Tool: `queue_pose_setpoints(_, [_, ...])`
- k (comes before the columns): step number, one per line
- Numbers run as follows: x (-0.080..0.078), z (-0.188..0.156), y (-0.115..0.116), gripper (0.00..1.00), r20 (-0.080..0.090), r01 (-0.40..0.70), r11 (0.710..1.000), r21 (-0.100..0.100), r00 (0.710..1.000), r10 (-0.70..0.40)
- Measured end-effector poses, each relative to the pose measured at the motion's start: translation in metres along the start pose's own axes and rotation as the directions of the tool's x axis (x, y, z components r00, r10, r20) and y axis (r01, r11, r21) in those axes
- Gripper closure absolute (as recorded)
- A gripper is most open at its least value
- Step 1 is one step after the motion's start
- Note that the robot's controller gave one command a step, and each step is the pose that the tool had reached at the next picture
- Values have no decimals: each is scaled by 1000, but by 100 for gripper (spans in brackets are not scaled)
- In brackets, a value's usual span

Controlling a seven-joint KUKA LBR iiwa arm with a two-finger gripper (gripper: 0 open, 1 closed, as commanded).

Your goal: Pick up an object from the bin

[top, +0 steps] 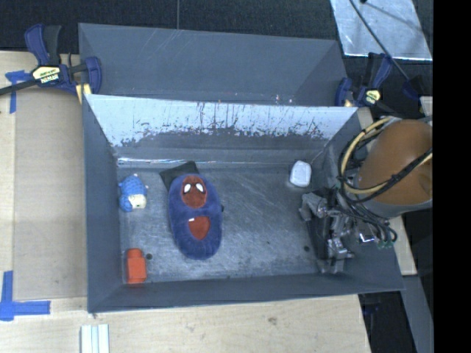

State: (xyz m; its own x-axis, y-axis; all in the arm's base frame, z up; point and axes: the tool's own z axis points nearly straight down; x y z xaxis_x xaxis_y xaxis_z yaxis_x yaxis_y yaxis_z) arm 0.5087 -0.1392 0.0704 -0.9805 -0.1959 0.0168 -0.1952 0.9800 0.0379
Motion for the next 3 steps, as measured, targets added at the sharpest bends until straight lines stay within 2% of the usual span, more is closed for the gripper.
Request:
queue_pose_setpoints(1, [-65,-7,-15,0,19,319,948,20,948,-319])
queue_pose_setpoints(2, [-94,2,-19,0,-56,345,938,-40,936,-347])
queue_pose_setpoints(3, [-91,3,-20,100,-63,344,938,-44,936,-346])
